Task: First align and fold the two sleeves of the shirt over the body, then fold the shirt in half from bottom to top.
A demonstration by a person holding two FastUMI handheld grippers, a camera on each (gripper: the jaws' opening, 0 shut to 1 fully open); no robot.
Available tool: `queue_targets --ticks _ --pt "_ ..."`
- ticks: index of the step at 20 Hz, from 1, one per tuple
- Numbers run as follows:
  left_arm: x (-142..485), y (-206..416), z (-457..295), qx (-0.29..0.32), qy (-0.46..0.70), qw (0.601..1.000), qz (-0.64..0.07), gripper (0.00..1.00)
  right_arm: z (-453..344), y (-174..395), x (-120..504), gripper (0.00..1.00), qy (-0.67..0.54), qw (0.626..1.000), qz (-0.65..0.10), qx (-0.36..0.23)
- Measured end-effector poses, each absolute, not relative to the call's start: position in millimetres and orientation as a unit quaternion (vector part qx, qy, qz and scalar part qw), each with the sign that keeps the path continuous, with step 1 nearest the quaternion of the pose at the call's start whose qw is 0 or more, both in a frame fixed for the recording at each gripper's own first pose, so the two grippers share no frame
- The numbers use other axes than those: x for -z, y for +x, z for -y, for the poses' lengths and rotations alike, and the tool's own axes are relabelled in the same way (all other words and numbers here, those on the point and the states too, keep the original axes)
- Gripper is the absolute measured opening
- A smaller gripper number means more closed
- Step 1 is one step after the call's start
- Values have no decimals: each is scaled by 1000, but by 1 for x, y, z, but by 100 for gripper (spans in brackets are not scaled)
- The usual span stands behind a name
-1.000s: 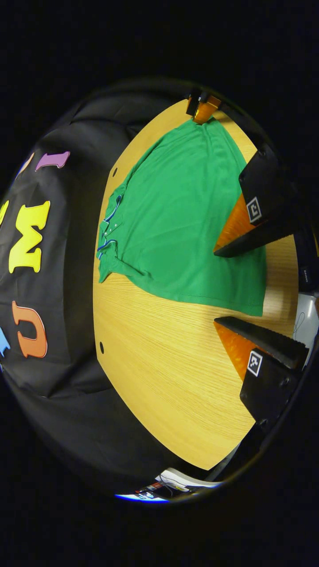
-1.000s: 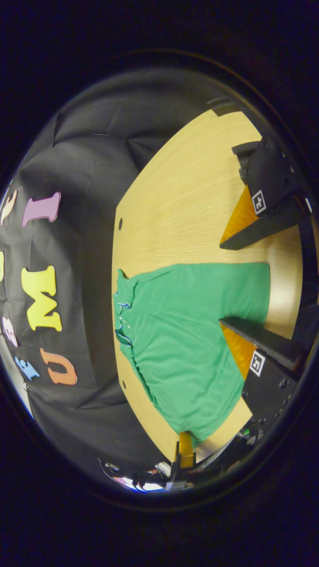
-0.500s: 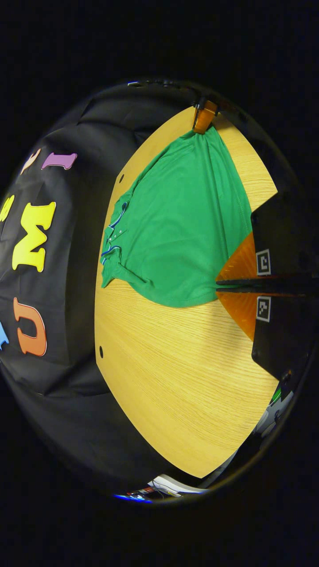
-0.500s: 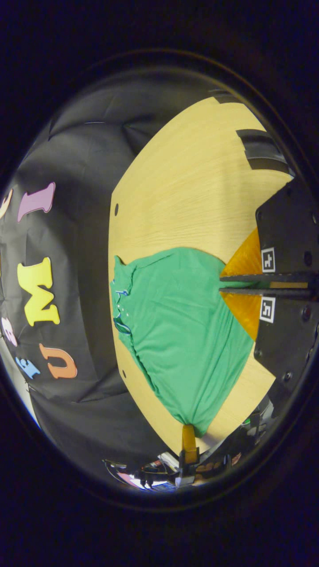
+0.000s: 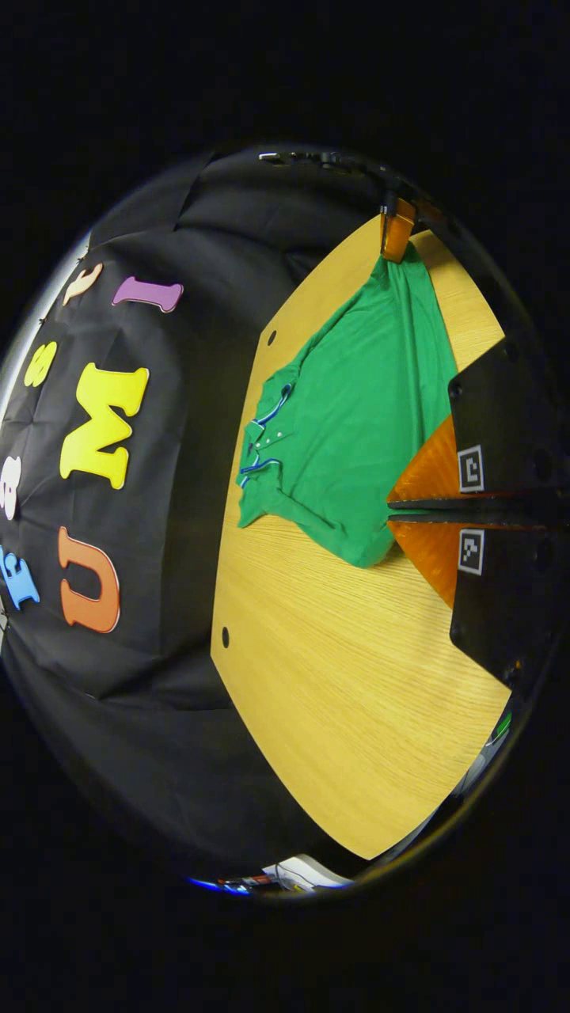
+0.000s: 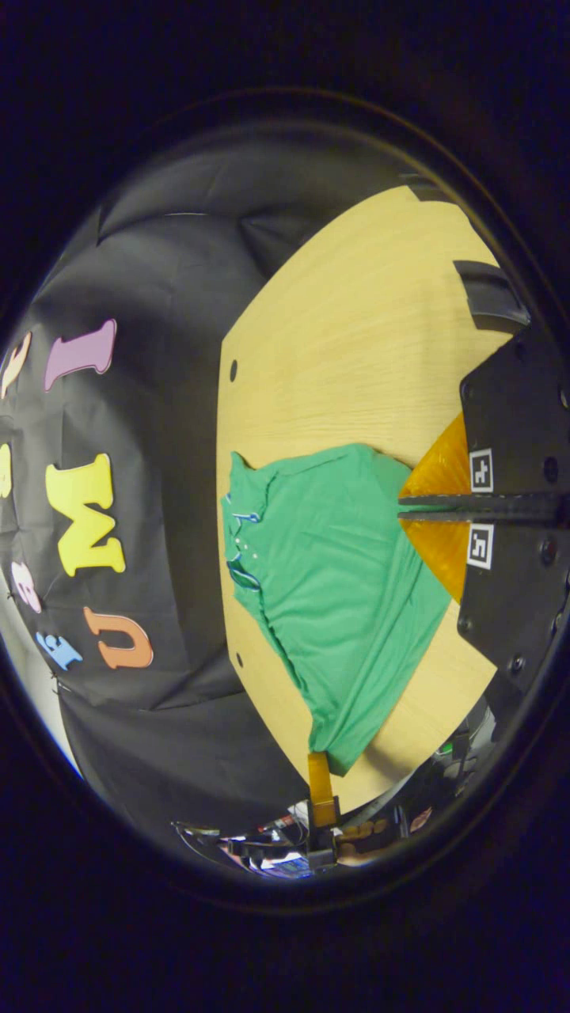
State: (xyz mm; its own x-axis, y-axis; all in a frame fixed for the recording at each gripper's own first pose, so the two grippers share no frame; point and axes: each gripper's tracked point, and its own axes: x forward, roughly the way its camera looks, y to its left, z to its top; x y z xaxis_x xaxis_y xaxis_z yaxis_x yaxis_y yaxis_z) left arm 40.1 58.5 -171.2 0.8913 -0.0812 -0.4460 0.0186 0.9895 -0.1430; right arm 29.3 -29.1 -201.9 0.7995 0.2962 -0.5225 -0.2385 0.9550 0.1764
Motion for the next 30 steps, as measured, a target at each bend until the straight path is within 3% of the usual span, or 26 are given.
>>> queue_targets --ticks 3,8,18,30 --pt "152 58 -55 24 -47 976 -212 0 29 49 173 0 48 953 -264 -140" --pt "118 111 -50 17 -44 985 -164 3 27 106 129 0 39 964 -227 -131" --pt "71 265 -59 3 -29 997 -70 3 11 273 74 0 17 987 -126 -101" --pt "101 431 -73 -21 30 998 -54 3 -9 464 117 0 -68 992 -77 -76"
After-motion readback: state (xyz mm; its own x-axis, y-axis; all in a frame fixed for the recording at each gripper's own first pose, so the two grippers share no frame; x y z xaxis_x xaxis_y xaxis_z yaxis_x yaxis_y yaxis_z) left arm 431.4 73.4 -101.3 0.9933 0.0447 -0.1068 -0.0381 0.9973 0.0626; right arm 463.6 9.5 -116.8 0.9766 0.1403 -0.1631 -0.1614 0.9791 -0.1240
